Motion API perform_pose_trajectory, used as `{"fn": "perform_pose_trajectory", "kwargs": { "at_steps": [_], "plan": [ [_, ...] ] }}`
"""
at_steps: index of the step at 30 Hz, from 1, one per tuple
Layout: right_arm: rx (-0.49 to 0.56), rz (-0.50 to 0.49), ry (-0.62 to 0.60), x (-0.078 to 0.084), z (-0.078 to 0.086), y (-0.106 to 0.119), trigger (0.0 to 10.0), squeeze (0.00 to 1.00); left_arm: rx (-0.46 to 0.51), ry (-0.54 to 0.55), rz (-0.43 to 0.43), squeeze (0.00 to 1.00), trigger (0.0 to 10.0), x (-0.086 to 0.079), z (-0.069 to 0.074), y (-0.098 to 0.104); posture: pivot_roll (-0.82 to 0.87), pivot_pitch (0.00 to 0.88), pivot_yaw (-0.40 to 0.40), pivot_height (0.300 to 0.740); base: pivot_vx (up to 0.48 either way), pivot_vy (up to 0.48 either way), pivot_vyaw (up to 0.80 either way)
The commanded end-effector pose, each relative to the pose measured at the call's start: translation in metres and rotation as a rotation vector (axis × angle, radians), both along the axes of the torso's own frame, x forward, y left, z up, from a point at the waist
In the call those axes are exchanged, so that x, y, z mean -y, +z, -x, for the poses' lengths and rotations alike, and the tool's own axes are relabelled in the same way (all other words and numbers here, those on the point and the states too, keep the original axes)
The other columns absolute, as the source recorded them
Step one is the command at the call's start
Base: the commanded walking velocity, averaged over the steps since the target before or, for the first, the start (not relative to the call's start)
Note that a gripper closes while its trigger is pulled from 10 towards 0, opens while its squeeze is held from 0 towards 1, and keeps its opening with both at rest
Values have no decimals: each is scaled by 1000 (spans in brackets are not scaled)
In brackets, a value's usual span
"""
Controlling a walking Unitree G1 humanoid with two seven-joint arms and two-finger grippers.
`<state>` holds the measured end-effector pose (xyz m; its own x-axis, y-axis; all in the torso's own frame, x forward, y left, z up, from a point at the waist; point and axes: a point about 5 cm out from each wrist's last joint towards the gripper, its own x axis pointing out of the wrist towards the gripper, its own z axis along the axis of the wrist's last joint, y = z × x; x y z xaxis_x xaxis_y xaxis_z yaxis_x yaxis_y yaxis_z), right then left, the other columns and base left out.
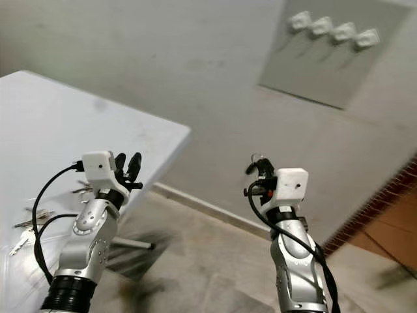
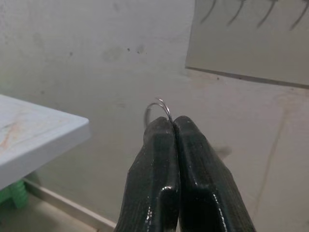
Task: Hang keys on a hook
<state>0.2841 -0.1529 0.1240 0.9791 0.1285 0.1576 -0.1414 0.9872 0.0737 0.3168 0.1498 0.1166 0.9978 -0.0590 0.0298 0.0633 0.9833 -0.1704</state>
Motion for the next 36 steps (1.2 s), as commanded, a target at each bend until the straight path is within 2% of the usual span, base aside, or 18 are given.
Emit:
{"fn": "perform_pose_trajectory", "kwargs": {
  "at_steps": [1, 13, 15, 21, 28, 36],
  "plan": [
    [11, 5, -18, 5, -1, 5, 10000, 0, 5, -4, -8, 0, 10000, 4, -1, 3, 106, 0, -76, 736, 0, 0, -744],
    [-9, 17, -46, 9, 0, 2, 10000, 0, 1, -43, -31, 0, 10000, 13, 0, 2, 91, 0, -61, 736, 0, 0, -743],
    [-24, -8, -47, 9, 0, -1, 10000, 0, -3, -48, -33, 0, 10000, 14, 0, 2, 91, 0, -54, 736, 0, 0, -406],
    [-46, -10, -77, 11, 2, -6, 10000, 0, -11, -63, -38, 0, 10000, 17, 2, 1, 90, 0, -41, 736, 0, 0, 0],
    [-38, -34, -94, 6, 7, -6, 10000, 0, -10, -89, -60, 0, 10000, 17, -1, 4, 68, 0, 6, 736, 0, 0, 0],
    [-24, -36, -148, 13, 17, -6, 10000, 0, -17, -148, -71, 0, 10000, 27, -7, 4, 10, 0, 57, 736, 0, 0, 0]
  ]
}}
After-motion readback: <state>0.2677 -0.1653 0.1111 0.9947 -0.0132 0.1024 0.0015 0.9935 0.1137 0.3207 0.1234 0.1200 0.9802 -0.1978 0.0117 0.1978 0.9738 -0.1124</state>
